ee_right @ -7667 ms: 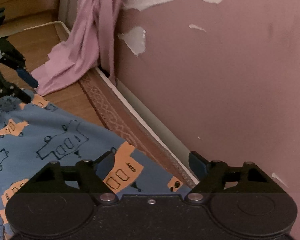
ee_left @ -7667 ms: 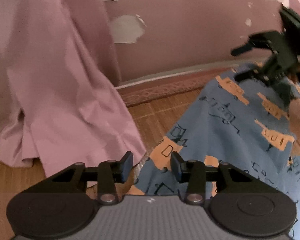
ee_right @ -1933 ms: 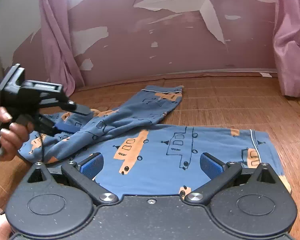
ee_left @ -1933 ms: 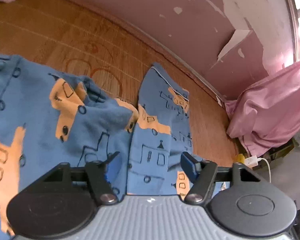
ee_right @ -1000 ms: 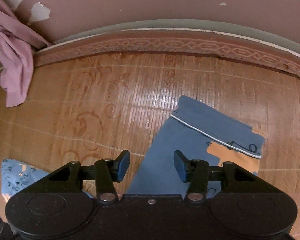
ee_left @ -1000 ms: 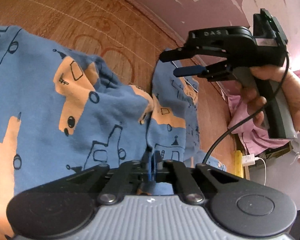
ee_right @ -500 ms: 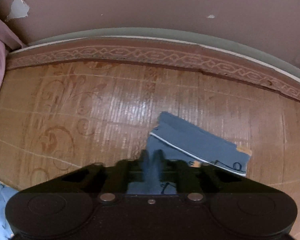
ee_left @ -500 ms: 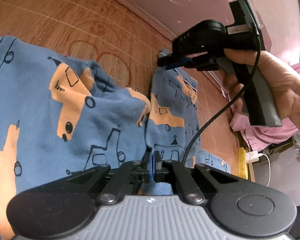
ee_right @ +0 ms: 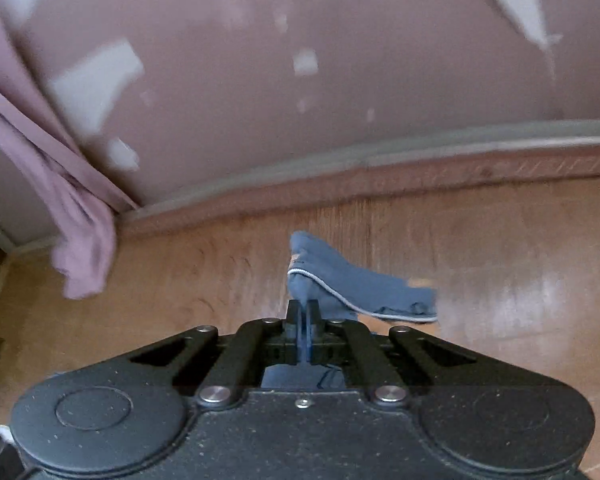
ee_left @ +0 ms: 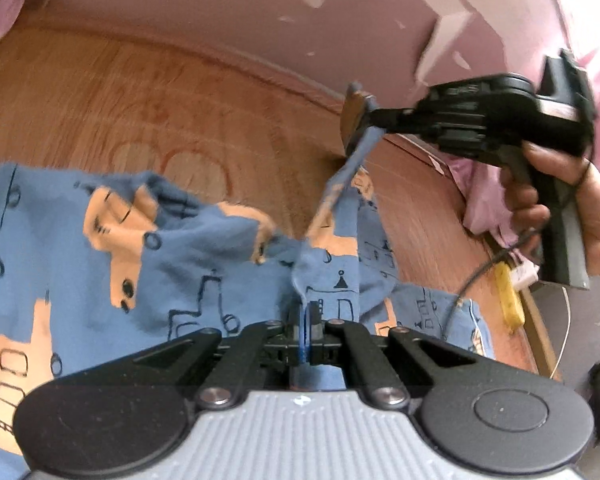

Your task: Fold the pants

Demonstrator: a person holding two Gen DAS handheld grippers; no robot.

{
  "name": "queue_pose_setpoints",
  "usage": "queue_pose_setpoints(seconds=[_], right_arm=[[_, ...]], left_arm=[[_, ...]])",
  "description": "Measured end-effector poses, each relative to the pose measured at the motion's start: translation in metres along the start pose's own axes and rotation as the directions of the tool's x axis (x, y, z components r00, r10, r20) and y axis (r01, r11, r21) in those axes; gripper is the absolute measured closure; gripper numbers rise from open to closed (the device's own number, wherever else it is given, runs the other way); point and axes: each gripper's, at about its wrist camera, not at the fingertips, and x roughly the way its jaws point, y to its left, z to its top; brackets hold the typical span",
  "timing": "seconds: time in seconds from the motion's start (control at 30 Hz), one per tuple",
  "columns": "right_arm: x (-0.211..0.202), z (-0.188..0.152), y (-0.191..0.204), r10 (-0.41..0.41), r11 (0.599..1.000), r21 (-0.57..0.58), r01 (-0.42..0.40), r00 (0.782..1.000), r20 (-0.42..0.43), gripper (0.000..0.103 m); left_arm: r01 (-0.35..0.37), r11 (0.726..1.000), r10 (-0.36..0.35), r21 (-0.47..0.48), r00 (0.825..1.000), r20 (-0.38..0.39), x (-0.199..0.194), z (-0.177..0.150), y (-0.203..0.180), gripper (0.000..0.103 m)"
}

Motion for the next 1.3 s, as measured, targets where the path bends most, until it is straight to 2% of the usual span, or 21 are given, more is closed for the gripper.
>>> queue_pose_setpoints(seconds=[0.13,0.23,0.33,0.43,0.53,0.67,0.8,0.93,1.03,1.1,1.13,1.2,1.3], right_arm=[[-0.067,-0.024,-0.012,0.073,0.997,-0.023,-0.07,0.983,0.167,0.102],[-0.115,-0.06,-0.021,0.1,0.995,-0.034,-0.094,0.954,0.282,0.102],[-0.152,-0.101,-0.037,0.071,0.998,-0.028,-0.065,0.921,0.384,0.102],[-0.172,-0.146,-0.055,0.009,0.996,0.08,-0.048,0.903,0.429,0.102],[-0.178,-0.192,-0.071,-0.063,0.971,0.233,-0.044,0.901,0.43,0.102],[-0.183,-0.243,-0.085,-0.128,0.924,0.379,-0.049,0.895,0.428,0.102],[-0.184,-0.272,-0.085,-0.172,0.911,0.411,-0.017,0.891,0.42,0.102],[-0.174,-0.285,-0.088,-0.216,0.901,0.431,0.043,0.907,0.361,0.097],[-0.169,-0.287,-0.082,-0.273,0.909,0.392,0.144,0.915,0.296,0.083],[-0.167,-0.287,-0.074,-0.297,0.924,0.321,0.209,0.92,0.255,0.07],[-0.165,-0.287,-0.07,-0.314,0.929,0.276,0.247,0.919,0.236,0.066],[-0.162,-0.286,-0.058,-0.357,0.93,0.17,0.327,0.913,0.199,0.048],[-0.156,-0.287,-0.04,-0.394,0.912,-0.048,0.407,0.903,0.173,0.038]], left_arm=[[-0.014,0.993,0.011,0.121,1.0,0.025,-0.008,-0.003,-0.025,0.103],[-0.031,0.967,0.02,0.251,0.999,0.045,-0.014,-0.012,-0.052,0.103],[-0.031,0.931,0.016,0.364,0.999,0.045,-0.017,-0.026,-0.074,0.103],[-0.014,0.888,0.01,0.46,1.0,0.012,-0.016,-0.043,-0.093,0.103],[-0.002,0.852,0.02,0.524,0.999,-0.029,-0.014,-0.061,-0.104,0.103],[-0.007,0.823,0.048,0.567,0.997,-0.056,-0.012,-0.078,-0.108,0.103],[-0.03,0.797,0.077,0.603,0.996,-0.051,-0.009,-0.084,-0.112,0.103],[-0.041,0.781,0.096,0.624,0.994,-0.054,-0.006,-0.088,-0.117,0.103],[-0.042,0.772,0.103,0.635,0.993,-0.06,-0.005,-0.091,-0.118,0.103],[-0.043,0.767,0.106,0.64,0.993,-0.06,-0.004,-0.091,-0.119,0.103],[-0.042,0.767,0.106,0.64,0.993,-0.061,-0.004,-0.091,-0.119,0.103],[-0.041,0.767,0.106,0.64,0.992,-0.064,-0.003,-0.091,-0.12,0.103],[-0.039,0.765,0.106,0.642,0.992,-0.067,-0.002,-0.09,-0.12,0.103]])
